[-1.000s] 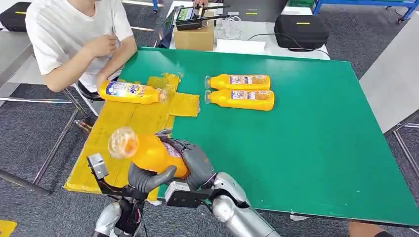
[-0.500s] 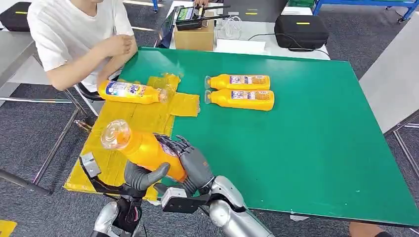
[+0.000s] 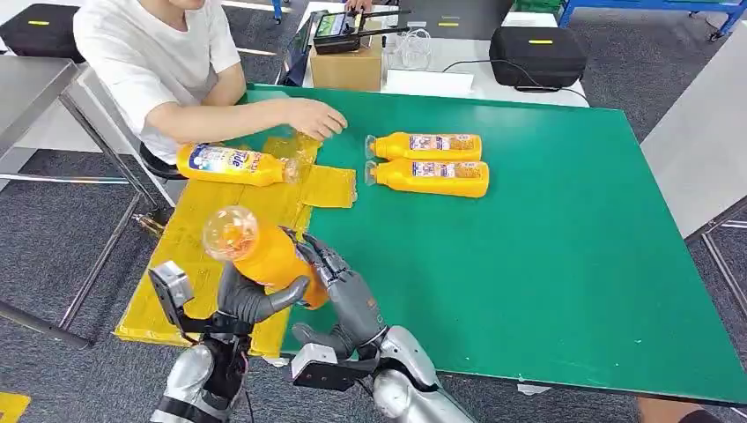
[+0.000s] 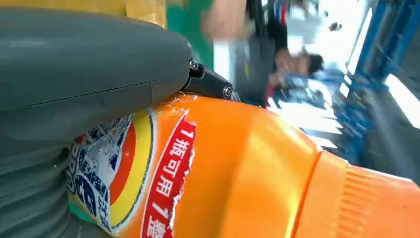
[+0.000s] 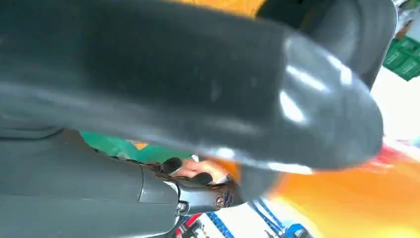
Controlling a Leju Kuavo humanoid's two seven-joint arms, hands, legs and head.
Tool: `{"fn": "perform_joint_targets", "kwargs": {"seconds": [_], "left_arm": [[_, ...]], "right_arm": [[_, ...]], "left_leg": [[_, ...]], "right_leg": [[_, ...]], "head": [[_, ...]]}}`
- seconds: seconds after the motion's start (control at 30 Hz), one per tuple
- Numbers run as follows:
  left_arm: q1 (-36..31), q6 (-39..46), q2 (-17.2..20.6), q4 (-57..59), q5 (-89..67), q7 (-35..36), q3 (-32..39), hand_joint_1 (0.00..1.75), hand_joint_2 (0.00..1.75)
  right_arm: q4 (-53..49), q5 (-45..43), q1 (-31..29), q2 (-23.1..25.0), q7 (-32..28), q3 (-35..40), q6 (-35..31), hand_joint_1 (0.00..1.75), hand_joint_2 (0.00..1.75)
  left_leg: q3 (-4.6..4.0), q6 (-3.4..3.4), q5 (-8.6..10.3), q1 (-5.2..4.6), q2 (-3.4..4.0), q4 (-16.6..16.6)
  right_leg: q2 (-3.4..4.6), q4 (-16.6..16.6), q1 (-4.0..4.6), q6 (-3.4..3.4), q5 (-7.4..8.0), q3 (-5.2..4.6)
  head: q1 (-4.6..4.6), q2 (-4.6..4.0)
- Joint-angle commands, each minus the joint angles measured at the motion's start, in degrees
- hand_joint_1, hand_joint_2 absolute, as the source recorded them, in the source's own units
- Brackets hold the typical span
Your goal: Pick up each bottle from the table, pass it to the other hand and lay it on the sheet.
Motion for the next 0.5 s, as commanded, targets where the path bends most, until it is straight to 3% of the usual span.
{"fn": "perform_joint_targets", "kwargs": {"seconds": [0.03, 0.13, 0.2, 0.37, 0.5], "left_arm": [[-6.42, 18.47, 7.82, 12.46, -32.35, 3.14, 6.08, 1.75, 1.75], [-7.55, 22.78, 8.21, 15.82, -40.49, 1.97, 7.10, 1.75, 1.75], [-8.38, 24.76, 8.58, 17.37, -44.20, 2.12, 6.92, 1.62, 1.75], [-10.37, 26.04, 8.75, 20.10, -46.12, 2.76, 8.52, 1.66, 1.75], [-13.25, 30.81, 11.91, 26.88, -59.28, 7.75, 6.84, 1.68, 1.75]], "right_arm": [[-2.31, 4.84, 2.58, -3.30, 1.82, 0.47, -2.29, 0.00, 0.00], [-1.62, 4.61, 2.45, -3.11, 2.05, -0.03, -1.65, 0.00, 0.00], [-0.91, 3.30, 2.25, -2.74, 1.59, -0.78, -1.05, 0.00, 0.00], [-0.40, -1.45, 3.00, -1.82, -0.53, -3.07, 2.08, 0.00, 0.00], [-0.81, -2.54, 3.00, -1.57, -1.33, -3.29, 3.06, 0.00, 0.00]], "left_leg": [[0.27, 0.12, 0.03, 0.00, -0.06, -0.23], [0.27, 0.14, 0.02, 0.03, -0.06, -0.22], [0.24, 0.16, 0.02, 0.02, -0.08, -0.19], [0.12, 0.13, 0.03, 0.03, -0.12, -0.12], [0.17, 0.13, 0.05, 0.03, -0.12, -0.17]], "right_leg": [[-0.03, -0.17, 0.04, -0.23, 0.00, 0.26], [-0.02, -0.19, 0.07, -0.23, 0.00, 0.29], [-0.05, -0.17, 0.06, -0.23, -0.01, 0.27], [-0.09, -0.13, 0.06, -0.21, 0.01, 0.20], [-0.08, -0.14, 0.08, -0.28, 0.00, 0.22]], "head": [[-0.04, 0.00], [-0.04, 0.00], [-0.07, 0.00], [0.00, 0.00], [-0.04, 0.00]]}}
